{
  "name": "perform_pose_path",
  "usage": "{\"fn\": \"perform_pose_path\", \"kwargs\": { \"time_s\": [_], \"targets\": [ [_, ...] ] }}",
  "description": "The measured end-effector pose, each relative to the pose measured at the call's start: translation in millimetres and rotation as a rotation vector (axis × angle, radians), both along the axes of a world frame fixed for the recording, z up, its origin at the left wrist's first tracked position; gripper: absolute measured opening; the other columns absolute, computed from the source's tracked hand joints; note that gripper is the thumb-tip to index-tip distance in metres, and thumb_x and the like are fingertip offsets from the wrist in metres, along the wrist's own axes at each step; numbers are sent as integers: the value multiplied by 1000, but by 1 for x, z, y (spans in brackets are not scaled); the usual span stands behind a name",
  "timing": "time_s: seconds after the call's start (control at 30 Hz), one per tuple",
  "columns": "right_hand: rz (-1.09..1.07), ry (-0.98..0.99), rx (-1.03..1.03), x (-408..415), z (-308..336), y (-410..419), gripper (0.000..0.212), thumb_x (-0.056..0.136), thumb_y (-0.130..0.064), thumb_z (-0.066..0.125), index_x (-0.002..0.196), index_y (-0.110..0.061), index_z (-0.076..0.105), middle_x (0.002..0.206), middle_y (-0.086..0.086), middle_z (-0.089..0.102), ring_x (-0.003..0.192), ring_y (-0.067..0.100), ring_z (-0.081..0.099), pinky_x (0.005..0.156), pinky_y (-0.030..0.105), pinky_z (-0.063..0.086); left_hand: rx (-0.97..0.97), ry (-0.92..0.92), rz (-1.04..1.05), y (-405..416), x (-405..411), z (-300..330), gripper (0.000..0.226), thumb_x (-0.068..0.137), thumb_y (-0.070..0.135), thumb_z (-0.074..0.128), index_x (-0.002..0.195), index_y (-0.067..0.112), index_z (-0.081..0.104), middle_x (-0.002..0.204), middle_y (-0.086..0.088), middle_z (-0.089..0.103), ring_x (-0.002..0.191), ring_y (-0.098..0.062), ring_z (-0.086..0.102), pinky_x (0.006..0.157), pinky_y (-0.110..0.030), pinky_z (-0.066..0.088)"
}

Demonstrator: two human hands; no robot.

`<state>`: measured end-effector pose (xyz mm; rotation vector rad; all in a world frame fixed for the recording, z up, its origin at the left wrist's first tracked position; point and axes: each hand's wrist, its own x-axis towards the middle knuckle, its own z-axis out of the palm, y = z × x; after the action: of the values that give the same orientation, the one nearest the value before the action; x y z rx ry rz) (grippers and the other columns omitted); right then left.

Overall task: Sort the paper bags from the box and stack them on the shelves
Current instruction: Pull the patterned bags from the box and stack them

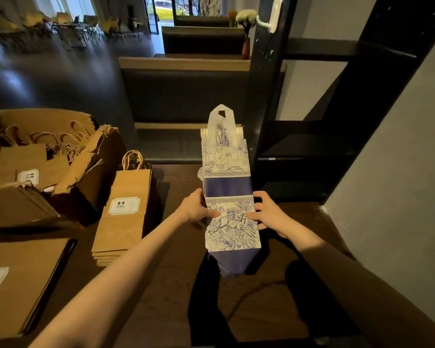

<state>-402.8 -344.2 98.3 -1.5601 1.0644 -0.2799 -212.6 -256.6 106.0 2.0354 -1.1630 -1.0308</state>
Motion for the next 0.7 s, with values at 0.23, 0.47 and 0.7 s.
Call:
{"fn": "perform_pose_path", "kwargs": {
  "time_s": [0.23,0.47,0.7],
  "targets": [
    [7,49,63,-3,-27,-9,61,91,1,56,142,-11,26,122,15,59,99,18,57,71,33,52,45,62,85,-4,-10,-25,45,77,18,76,102,13,39,107,-6,55,77,-20,61,47,-31,56],
    [-56,16,42,12,-45,-34,59,92,2,54,144,-10,27,106,11,58,97,21,57,72,37,52,-23,-62,161,-32,-5,-45,51,77,22,77,114,7,46,122,-12,58,111,-29,56,88,-38,45],
    [8,194,-103,20,-78,-41,61,92,-6,58,145,-11,30,133,16,52,117,30,54,90,32,45,77,-102,198,-39,-5,-74,58,77,26,76,122,6,45,125,-13,58,114,-30,54,93,-41,47]
  ]
}}
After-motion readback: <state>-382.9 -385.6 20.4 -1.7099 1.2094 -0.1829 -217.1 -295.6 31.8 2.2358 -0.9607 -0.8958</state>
